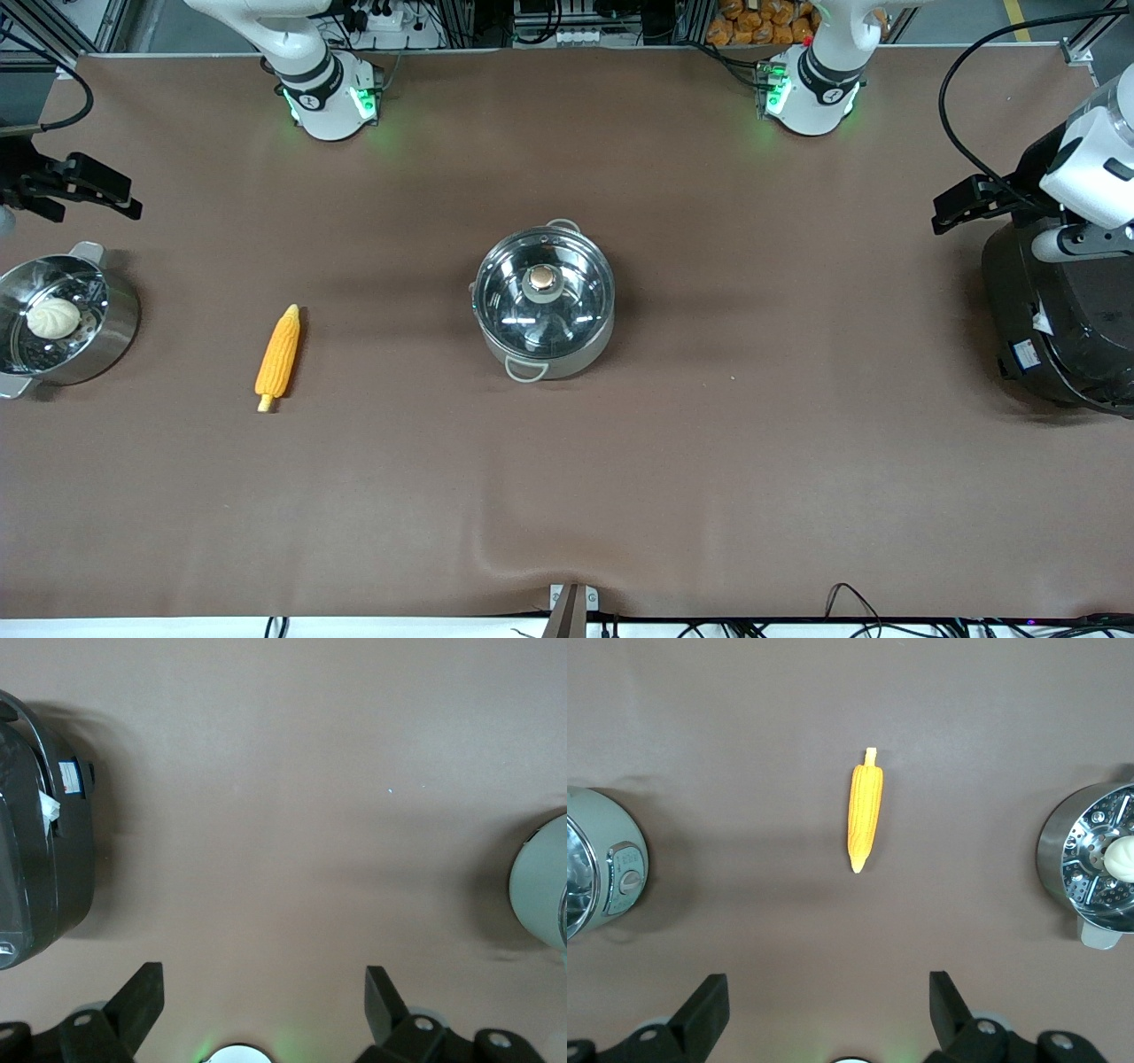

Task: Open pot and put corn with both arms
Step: 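Move the left gripper from rest toward the glass pot lid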

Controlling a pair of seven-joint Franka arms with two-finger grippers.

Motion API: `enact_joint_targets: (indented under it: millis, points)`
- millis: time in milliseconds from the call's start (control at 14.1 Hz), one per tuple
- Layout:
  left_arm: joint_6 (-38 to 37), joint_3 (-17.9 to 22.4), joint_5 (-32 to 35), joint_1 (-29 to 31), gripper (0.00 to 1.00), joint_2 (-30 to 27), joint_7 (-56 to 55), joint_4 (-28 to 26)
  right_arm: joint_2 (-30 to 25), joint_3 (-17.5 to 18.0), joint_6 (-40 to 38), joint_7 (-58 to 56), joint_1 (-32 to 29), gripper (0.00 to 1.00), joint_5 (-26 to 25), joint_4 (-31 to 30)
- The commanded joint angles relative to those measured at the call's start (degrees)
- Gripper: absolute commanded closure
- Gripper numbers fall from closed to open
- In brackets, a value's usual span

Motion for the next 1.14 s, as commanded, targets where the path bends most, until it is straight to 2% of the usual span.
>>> enact_joint_targets:
  millis: [0, 497, 781, 923, 1065]
  points:
    - [0.2, 0.1, -0.8, 0.2, 0.00, -1.5, 0.5, -1.3, -0.1, -0.3, -0.4, 0.6, 0.0, 0.00, 1.1, 0.0]
    - [0.3, -0.3, -0.9, 0.1, 0.00, 1.4, -0.2, 0.6, 0.0, -0.3, 0.1, 0.6, -0.8, 0.00, 1.1, 0.1]
    - [2.1, -1.9, -1.3, -2.1, 0.00, 3.1, -0.4, 1.8, 1.2, -0.3, -0.2, 0.6, -2.4, 0.00, 0.4, 0.7]
    - [3.3, -2.9, -1.6, -5.3, 0.00, 4.3, -3.7, 1.9, 1.8, -0.2, 0.2, 0.6, -2.6, 0.00, 0.4, 1.0]
    - [5.2, -2.9, -1.5, -10.8, 0.00, 5.9, -12.7, 1.8, 2.6, -0.2, 0.2, 0.6, -2.6, 0.00, 0.3, 2.8]
